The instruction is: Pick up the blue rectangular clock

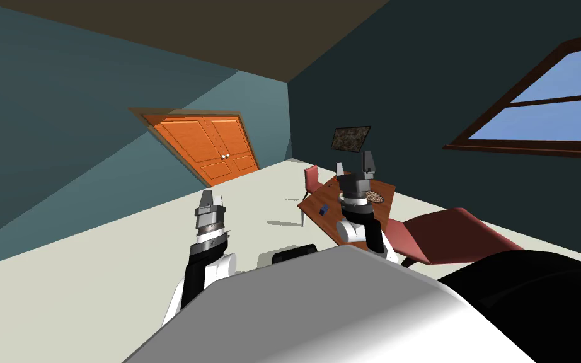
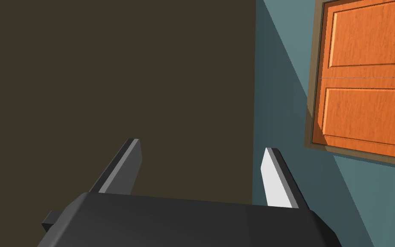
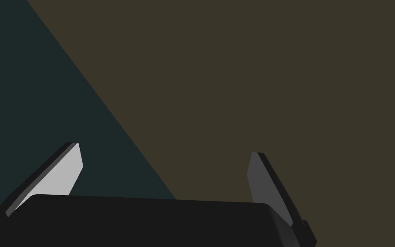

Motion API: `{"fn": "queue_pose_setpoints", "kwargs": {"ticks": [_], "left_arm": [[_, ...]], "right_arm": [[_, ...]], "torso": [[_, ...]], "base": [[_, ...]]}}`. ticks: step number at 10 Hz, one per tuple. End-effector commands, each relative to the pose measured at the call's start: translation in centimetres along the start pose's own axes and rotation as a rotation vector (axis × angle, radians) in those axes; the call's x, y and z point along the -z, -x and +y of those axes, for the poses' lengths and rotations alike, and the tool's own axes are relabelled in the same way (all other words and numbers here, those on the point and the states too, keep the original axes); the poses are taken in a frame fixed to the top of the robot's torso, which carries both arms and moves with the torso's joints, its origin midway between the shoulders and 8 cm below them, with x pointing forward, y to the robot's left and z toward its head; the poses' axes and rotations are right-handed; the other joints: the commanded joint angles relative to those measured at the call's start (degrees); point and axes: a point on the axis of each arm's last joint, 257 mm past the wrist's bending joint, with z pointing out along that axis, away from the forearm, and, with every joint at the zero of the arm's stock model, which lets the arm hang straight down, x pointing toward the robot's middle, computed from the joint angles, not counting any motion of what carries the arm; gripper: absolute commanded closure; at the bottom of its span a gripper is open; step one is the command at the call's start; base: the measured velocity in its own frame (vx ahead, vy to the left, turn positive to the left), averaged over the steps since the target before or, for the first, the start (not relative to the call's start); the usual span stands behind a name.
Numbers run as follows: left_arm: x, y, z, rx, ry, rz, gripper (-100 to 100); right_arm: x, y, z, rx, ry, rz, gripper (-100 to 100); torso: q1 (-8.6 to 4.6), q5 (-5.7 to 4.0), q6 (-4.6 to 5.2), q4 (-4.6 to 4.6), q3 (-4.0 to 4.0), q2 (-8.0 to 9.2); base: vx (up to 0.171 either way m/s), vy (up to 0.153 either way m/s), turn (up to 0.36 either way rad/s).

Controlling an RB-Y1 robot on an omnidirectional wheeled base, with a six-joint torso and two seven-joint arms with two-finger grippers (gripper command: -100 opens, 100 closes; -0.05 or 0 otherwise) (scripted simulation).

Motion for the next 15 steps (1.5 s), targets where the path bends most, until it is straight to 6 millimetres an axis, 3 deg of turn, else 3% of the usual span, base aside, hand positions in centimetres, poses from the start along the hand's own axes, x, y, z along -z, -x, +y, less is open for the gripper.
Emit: {"fn": "queue_pose_setpoints", "kwargs": {"ticks": [1, 6, 7, 9, 10, 12, 15], "left_arm": [[0.0, 0.0, 0.0, 0.0, 0.0, 0.0, 0], [0.0, 0.0, 0.0, 0.0, 0.0, 0.0, 0], [0.0, 0.0, 0.0, 0.0, 0.0, 0.0, 0], [0.0, 0.0, 0.0, 0.0, 0.0, 0.0, 0], [0.0, 0.0, 0.0, 0.0, 0.0, 0.0, 0], [0.0, 0.0, 0.0, 0.0, 0.0, 0.0, 0], [0.0, 0.0, 0.0, 0.0, 0.0, 0.0, 0]], "right_arm": [[0.8, -0.7, -1.8, 0.076, -0.043, 0.044, -100], [4.3, -2.3, -7.5, 0.314, -0.174, 0.185, -100], [4.3, -2.3, -7.5, 0.323, -0.174, 0.186, -100], [6.7, -2.9, -10.7, 0.45, -0.239, 0.274, -100], [6.7, -2.9, -10.7, 0.459, -0.238, 0.276, -100], [9.6, -3.3, -13.8, 0.584, -0.3, 0.378, -100], [11.7, -3.4, -15.8, 0.687, -0.333, 0.451, -100]], "torso": [[0.0, 0.0, 0.0, 0.0, 0.0, 0.0], [0.17, 0.04, -0.01, -0.03, -0.09, -0.15], [0.16, 0.04, -0.01, -0.04, -0.1, -0.18], [0.07, 0.02, -0.01, -0.03, -0.09, -0.15], [0.07, 0.01, -0.01, -0.05, -0.12, -0.2], [0.07, 0.02, 0.0, -0.04, -0.1, -0.17], [0.02, 0.01, -0.01, -0.05, -0.13, -0.22]], "base": [[0.011, 0.032, 0.038], [0.029, 0.049, 0.047], [0.036, 0.022, 0.019], [0.046, 0.02, 0.068], [0.047, 0.021, 0.024], [0.051, 0.024, 0.08], [0.051, 0.01, 0.042]]}}
